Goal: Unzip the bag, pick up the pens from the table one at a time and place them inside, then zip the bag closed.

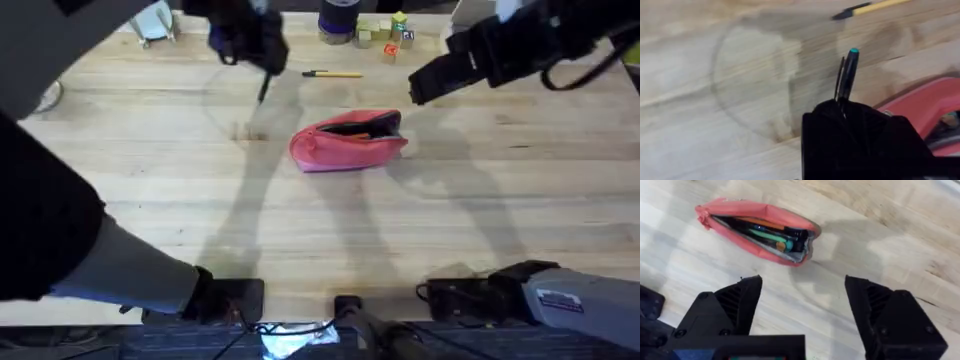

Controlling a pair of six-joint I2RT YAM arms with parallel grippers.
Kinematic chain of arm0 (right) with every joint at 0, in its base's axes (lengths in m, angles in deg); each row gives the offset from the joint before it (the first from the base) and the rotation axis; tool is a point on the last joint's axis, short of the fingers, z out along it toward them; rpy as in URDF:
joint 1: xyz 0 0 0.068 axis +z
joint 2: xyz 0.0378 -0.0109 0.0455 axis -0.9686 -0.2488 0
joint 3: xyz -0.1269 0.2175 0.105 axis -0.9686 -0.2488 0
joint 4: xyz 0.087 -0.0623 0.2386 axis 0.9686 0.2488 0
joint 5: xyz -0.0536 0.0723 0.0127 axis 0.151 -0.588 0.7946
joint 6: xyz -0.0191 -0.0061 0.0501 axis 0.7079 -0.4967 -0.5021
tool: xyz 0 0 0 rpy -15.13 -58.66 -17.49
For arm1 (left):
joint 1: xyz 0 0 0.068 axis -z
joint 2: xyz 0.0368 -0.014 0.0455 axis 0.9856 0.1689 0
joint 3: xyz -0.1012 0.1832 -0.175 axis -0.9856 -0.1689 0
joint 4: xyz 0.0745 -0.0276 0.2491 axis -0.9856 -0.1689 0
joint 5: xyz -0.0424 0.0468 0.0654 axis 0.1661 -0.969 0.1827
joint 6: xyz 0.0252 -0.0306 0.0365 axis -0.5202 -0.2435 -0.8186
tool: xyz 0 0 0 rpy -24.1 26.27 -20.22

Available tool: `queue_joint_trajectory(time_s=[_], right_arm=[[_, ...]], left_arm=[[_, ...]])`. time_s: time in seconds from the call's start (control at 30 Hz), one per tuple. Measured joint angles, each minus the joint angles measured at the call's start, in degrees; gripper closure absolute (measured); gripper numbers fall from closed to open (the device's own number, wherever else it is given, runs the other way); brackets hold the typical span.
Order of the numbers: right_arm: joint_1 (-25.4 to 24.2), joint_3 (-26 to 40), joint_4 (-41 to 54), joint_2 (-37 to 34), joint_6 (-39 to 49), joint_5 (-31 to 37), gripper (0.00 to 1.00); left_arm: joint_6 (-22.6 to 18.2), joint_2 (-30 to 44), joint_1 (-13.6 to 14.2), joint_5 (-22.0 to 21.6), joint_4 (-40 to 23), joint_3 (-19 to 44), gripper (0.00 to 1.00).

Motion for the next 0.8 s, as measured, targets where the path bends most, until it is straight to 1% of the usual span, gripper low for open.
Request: queue_joint_trajectory(time_s=[0.13, 0.23, 0.57, 0.7, 0.8], right_arm=[[0.0, 0.0, 1.4, 3.1, 0.0, 0.1, 0.006], [0.0, 0.0, 2.6, 6.0, 0.7, 0.2, 0.006], [0.0, 0.0, 3.2, 13.6, 3.1, 0.5, 0.006], [0.0, 0.0, 3.2, 14.6, 3.5, 0.5, 0.006], [0.0, 0.0, 3.2, 14.6, 3.7, 0.5, 0.006]], left_arm=[[-1.2, -0.3, 4.4, 0.2, 1.6, 1.1, 0.958], [-2.1, -0.3, 7.0, 0.6, 2.9, 1.1, 0.958], [-6.9, -0.3, 16.0, 8.4, 4.8, 1.1, 0.958], [-10.7, -0.3, 18.9, 11.9, 4.8, 1.1, 0.958], [-14.6, -0.3, 20.8, 13.3, 4.7, 1.1, 0.958]])
